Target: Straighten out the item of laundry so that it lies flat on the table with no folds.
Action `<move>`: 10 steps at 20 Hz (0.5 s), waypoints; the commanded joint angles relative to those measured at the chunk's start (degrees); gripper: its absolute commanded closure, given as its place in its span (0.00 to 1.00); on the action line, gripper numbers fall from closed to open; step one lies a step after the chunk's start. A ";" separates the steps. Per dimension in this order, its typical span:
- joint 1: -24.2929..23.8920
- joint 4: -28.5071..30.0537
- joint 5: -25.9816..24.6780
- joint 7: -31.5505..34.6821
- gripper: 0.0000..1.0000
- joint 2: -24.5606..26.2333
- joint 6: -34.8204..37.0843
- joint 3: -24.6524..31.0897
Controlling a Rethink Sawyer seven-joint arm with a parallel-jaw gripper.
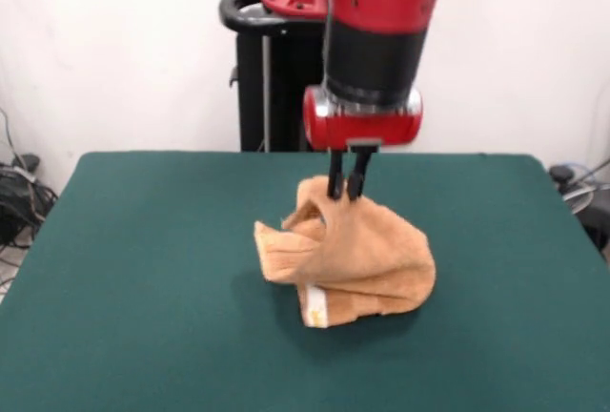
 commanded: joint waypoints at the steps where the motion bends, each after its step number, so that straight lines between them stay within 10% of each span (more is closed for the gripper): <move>1: -2.08 4.97 4.19 -2.77 1.00 -8.10 6.85 4.49; 10: -4.74 5.06 6.62 -7.39 1.00 -14.36 14.45 5.70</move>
